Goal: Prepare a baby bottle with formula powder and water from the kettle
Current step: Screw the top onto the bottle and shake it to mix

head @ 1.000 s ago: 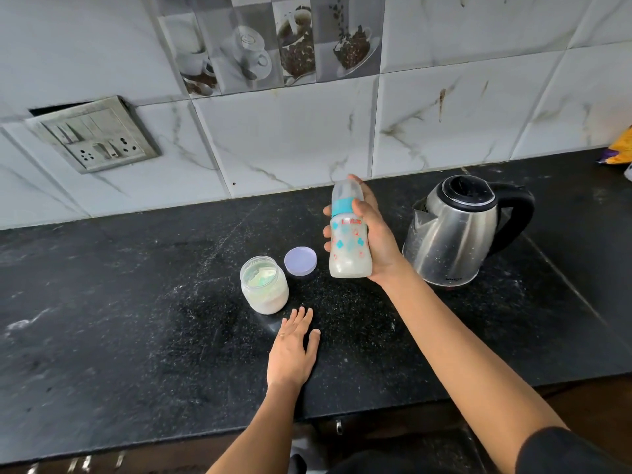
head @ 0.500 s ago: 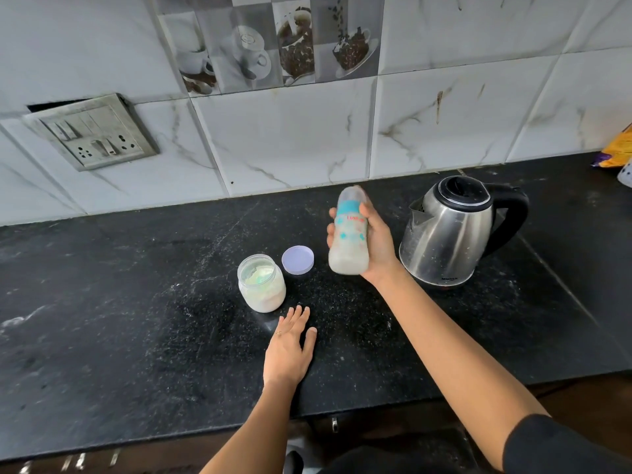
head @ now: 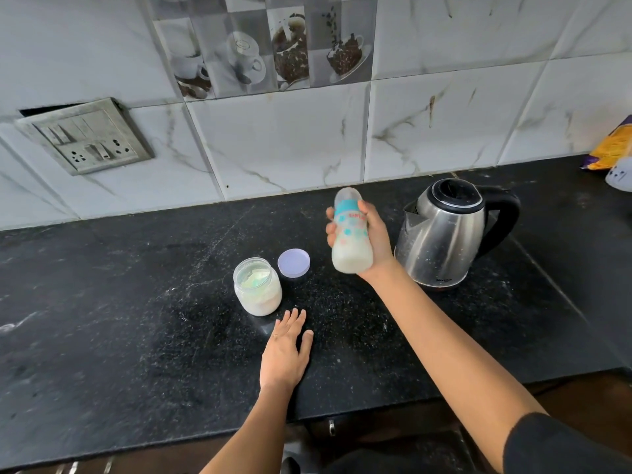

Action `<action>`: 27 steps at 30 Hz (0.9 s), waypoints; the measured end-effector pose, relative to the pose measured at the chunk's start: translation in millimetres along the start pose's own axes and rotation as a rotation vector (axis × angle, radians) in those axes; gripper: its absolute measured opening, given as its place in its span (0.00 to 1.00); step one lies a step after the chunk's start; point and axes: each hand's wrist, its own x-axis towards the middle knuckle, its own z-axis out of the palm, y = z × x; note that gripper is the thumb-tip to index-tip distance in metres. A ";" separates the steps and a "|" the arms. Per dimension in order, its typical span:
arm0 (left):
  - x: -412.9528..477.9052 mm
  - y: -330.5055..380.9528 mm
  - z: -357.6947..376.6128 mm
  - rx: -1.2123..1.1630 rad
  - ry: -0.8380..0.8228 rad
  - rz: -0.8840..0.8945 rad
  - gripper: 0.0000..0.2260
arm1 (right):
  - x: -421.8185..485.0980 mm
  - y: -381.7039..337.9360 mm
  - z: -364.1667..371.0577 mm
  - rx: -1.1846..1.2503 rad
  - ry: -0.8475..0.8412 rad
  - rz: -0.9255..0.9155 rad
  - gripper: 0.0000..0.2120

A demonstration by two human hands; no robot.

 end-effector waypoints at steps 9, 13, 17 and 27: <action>0.7 0.3 -0.2 0.006 -0.004 0.003 0.21 | -1.7 3.5 2.0 -0.101 -0.073 0.045 0.40; 0.1 0.0 -0.9 -0.006 0.002 0.005 0.21 | -2.8 5.2 -2.8 -0.194 -0.154 0.135 0.33; 0.2 1.1 -1.1 -0.005 -0.001 0.003 0.21 | 0.9 -0.7 2.6 -0.112 -0.069 0.058 0.37; -0.1 0.9 -0.8 -0.007 -0.012 -0.003 0.21 | 11.4 -6.9 -1.6 -0.192 0.108 0.043 0.35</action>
